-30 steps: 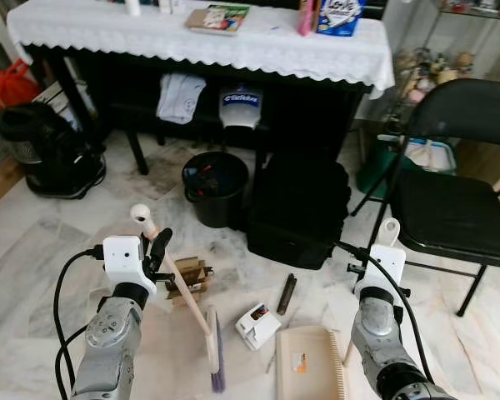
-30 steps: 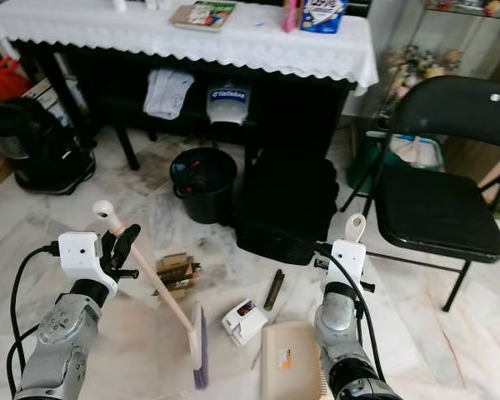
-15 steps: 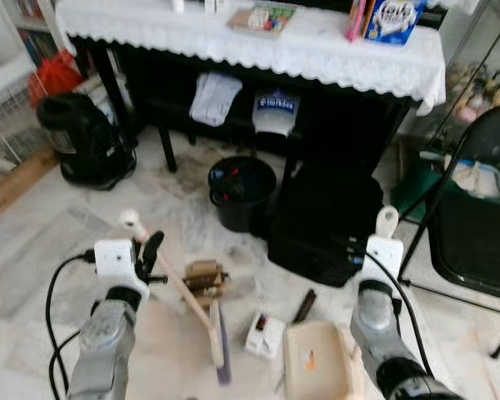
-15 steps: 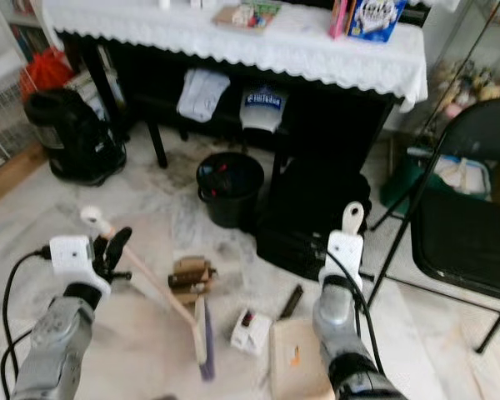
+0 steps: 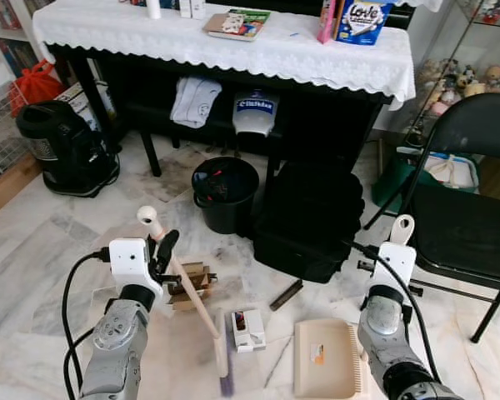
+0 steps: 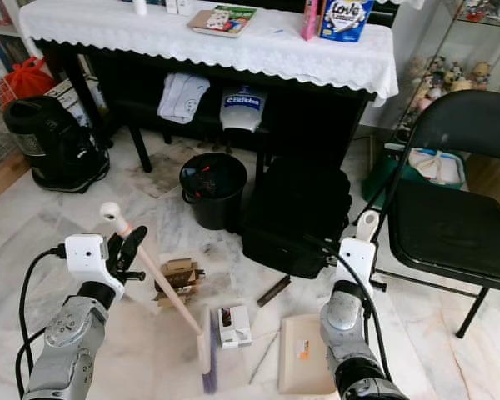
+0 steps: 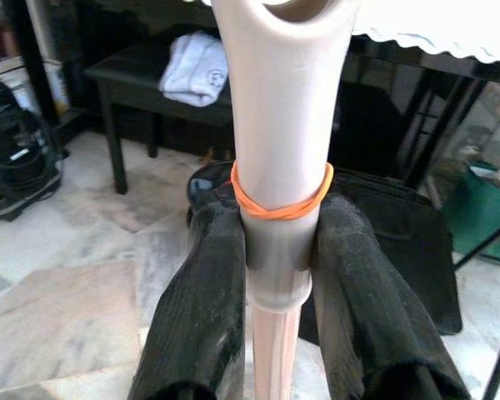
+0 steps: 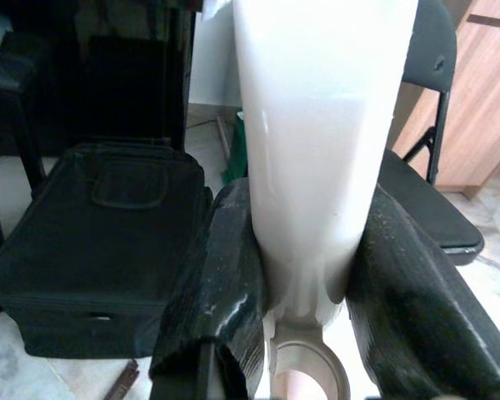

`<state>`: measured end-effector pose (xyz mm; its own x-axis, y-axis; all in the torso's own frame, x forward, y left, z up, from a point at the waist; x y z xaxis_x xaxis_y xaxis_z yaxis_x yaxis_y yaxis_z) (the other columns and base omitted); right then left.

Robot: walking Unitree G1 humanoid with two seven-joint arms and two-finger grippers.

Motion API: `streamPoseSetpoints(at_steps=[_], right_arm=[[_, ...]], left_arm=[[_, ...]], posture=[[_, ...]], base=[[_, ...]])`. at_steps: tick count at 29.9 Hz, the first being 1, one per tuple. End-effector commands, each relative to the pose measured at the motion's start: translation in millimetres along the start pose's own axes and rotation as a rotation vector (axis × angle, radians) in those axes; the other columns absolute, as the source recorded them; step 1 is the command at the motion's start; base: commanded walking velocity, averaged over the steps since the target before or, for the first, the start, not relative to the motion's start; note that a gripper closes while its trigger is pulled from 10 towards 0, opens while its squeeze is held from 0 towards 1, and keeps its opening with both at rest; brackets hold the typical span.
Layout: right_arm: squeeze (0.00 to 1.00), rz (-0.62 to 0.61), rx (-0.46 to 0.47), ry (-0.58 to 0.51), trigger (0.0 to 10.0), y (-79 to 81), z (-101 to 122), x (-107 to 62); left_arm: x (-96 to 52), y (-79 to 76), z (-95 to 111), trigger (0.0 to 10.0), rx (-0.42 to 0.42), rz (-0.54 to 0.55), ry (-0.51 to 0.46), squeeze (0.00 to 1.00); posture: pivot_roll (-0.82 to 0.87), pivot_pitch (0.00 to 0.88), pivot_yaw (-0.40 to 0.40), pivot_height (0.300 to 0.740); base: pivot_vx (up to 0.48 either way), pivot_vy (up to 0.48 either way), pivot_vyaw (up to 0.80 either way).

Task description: Sweep floor

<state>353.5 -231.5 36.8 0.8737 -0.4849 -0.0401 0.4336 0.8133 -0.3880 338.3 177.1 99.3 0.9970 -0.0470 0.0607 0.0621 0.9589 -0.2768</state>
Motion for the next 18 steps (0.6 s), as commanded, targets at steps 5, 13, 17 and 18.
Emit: streamPoseSetpoints(at_steps=[5, 13, 17, 18], right_arm=[[0.0, -0.001, -0.001, 0.004, 10.0, 1.1, -2, -2.0], [0.0, -0.009, 0.0, 0.0, 10.0, -2.1, -6, -4.9], [0.0, -0.015, 0.0, 0.009, 10.0, -4.8, -10, -6.5], [0.0, -0.027, 0.004, 0.007, 10.0, -7.2, -11, -6.8]], left_arm=[[8.1, 1.6, 6, 10.0, -0.013, 0.037, -0.052, 0.0], [19.2, 0.6, -11, 10.0, -0.107, 0.022, 0.002, 0.0], [20.3, -0.3, -15, 10.0, -0.136, 0.012, 0.019, 0.0], [19.7, -0.8, -15, 10.0, -0.147, 0.002, 0.022, 0.0]], posture=[[0.14, 0.111, -0.022, 0.74], [0.11, 0.121, -0.013, 0.74], [0.12, 0.126, -0.009, 0.74], [0.11, 0.128, -0.006, 0.74]], base=[[0.0, 0.0, 0.0], [0.0, 0.0, 0.0], [0.0, 0.0, 0.0], [0.0, 0.0, 0.0]])
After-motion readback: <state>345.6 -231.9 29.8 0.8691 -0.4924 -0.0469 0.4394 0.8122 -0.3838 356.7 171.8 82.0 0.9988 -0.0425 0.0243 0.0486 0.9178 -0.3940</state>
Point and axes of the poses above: a point about 5 cm out from each wrist's last joint towards the gripper, its own x axis pointing out of the wrist towards the gripper, its own z axis along the axis of the wrist's last joint, y = z × x, the point moved 6 cm from there along x, pointing out of the wrist towards the gripper, and after that the axes turned 11 degrees about -x, right-handed, at the moved point
